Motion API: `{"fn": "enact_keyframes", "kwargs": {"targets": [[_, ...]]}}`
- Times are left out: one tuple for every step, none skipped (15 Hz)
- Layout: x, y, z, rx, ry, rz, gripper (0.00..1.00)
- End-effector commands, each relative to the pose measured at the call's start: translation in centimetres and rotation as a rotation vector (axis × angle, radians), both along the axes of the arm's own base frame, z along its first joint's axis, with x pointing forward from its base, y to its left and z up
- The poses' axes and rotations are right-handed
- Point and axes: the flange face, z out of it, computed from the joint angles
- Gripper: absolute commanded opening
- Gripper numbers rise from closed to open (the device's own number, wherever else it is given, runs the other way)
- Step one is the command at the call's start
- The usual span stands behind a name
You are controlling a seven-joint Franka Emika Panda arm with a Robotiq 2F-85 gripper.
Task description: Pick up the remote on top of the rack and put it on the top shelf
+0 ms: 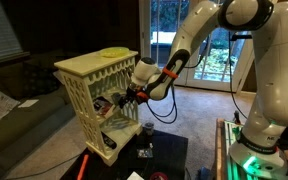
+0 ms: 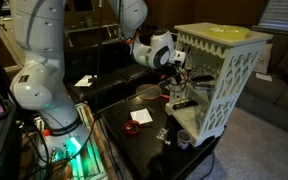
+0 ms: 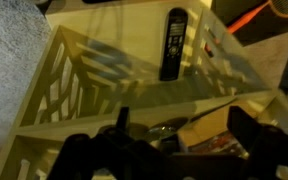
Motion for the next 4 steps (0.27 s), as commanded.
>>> {"fn": "enact_keyframes", "kwargs": {"targets": [[-7.6, 2.4, -0.2, -0.001, 0.097, 0.153, 1.00], [-8.7, 3.4, -0.7, 0.004, 0.100, 0.208, 1.00], [-9.5, 4.5, -1.3, 0.020, 0.095, 0.257, 1.00], [-6.7, 3.8, -1.1, 0.030, 0.089, 0.187, 1.00]]}}
